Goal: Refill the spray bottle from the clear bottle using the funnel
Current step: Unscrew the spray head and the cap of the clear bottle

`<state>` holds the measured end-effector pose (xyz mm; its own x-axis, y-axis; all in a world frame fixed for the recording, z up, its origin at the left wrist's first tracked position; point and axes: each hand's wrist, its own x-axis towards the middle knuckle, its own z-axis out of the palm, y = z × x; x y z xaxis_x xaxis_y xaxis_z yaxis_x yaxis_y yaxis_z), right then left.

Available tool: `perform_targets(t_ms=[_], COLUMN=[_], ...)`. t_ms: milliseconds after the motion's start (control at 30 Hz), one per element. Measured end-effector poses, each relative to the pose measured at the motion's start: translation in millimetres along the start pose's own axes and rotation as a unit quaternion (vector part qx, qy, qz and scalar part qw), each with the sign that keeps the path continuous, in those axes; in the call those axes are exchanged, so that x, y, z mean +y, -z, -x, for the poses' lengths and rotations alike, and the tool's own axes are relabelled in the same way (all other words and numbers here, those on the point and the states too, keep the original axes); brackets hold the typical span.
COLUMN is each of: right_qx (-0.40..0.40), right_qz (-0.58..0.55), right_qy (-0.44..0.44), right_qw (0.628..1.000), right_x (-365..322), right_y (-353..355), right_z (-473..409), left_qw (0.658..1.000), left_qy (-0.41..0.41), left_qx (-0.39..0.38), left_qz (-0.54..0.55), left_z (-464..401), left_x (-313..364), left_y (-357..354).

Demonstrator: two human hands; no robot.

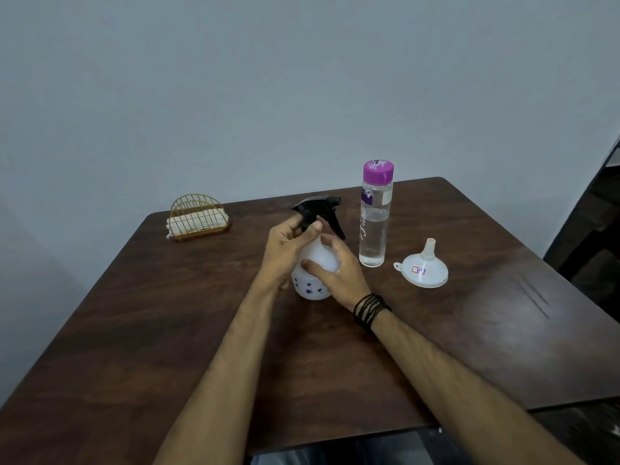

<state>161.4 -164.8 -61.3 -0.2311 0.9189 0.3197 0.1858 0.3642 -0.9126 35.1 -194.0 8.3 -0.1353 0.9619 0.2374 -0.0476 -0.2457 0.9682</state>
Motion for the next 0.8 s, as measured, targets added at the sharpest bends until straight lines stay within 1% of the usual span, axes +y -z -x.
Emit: perform_targets(t_ms=[67, 133, 167, 233, 300, 400, 467, 533, 633, 667, 700, 800], right_qx=[0.014, 0.017, 0.017, 0.021, 0.022, 0.023, 0.018, 0.005, -0.017, -0.018, -0.018, -0.011], right_qz=[0.02, 0.04, 0.051, 0.064, 0.06, 0.046, 0.032, 0.012, -0.014, -0.021, -0.028, -0.037], right_qy=[0.013, 0.012, 0.008, 0.003, 0.0, 0.006, 0.007, -0.002, -0.012, -0.01, -0.006, -0.006], right_qw=[1.0, 0.999, 0.999, 0.998, 0.998, 0.999, 0.999, 1.0, 1.0, 1.0, 0.999, 0.999], right_x=[-1, -2, -2, 2, 3, 2, 3, 4, 5, 5, 5, 3], right_y=[-1, 0, 0, 1, 3, 3, 2, 1, 1, 2, 3, 3], right_z=[2, 2, 1, -1, -4, -4, -3, -4, -6, -6, -6, -7], left_qw=[0.998, 0.992, 0.991, 0.993, 0.997, 0.998, 0.994, 0.997, 0.998, 0.997, 0.997, 0.998], left_qy=[-0.006, -0.014, -0.018, -0.011, -0.009, -0.009, -0.006, -0.014, -0.032, -0.031, -0.029, -0.029], left_qx=[0.064, 0.122, 0.133, 0.116, 0.068, -0.025, -0.054, -0.031, 0.051, 0.067, 0.068, 0.026], left_qz=[0.027, 0.016, 0.005, -0.002, 0.024, 0.064, 0.091, 0.071, 0.016, 0.011, 0.017, 0.038], left_z=[2, 2, 1, 0, -2, -1, 2, 1, -2, -3, -3, -3], left_x=[-2, 0, 1, -2, -6, -9, -10, -10, -8, -7, -6, -9], left_y=[-8, -18, -22, -25, -20, -7, -2, -3, -15, -20, -23, -23])
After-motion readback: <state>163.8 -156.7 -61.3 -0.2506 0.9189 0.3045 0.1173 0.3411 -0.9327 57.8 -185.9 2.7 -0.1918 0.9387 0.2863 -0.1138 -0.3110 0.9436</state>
